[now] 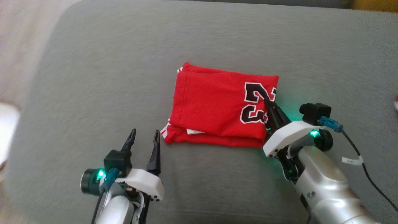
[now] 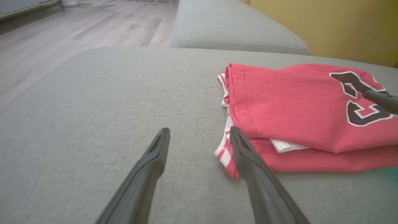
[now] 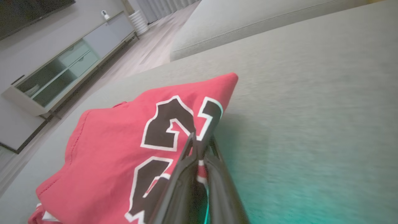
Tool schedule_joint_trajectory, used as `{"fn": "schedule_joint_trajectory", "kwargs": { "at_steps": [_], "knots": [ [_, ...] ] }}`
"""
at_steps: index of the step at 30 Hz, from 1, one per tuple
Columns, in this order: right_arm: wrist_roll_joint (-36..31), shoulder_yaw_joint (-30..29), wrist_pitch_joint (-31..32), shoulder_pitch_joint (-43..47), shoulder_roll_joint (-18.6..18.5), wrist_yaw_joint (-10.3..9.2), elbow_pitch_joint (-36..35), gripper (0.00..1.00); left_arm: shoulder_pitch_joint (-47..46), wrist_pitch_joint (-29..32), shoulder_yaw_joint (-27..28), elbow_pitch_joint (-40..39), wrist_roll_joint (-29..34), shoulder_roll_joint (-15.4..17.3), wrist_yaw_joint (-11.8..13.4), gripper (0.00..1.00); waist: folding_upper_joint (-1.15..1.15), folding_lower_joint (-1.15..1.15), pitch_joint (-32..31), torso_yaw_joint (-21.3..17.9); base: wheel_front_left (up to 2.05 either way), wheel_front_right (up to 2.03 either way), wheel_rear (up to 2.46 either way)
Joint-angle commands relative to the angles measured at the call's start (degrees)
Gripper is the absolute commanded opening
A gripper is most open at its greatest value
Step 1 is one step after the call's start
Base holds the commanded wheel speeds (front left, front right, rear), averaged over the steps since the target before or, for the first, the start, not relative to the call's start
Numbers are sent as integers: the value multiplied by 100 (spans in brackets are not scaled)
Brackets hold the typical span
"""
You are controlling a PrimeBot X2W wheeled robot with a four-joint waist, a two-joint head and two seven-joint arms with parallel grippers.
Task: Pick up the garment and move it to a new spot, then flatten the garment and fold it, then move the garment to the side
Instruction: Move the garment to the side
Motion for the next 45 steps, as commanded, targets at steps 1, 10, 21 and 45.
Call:
{"fn": "schedule_joint_trajectory", "kwargs": {
  "at_steps": [1, 10, 21, 45],
  "knots": [
    [-37, 38, -61, 55, 41, 37, -190, 0, -251, -35, 209, -139, 53, 13, -24, 100, 0, 0, -138, -872, 0, 0, 0],
    [-114, 81, -62, 232, 41, 37, -691, 0, -478, -35, 483, -48, 217, 13, -123, 100, 0, 0, -27, -2936, 0, 0, 0],
    [-1128, -137, -63, -194, 33, 37, -1000, 0, -725, -35, 514, 104, 352, 13, -306, 100, 0, 0, 325, -3839, 0, 0, 0],
    [-4846, -2893, -63, -1715, -1151, 37, -796, 100, -537, -35, 724, 21, 409, 13, -216, 100, 0, 0, 472, -2609, 0, 0, 0]
  ]
}}
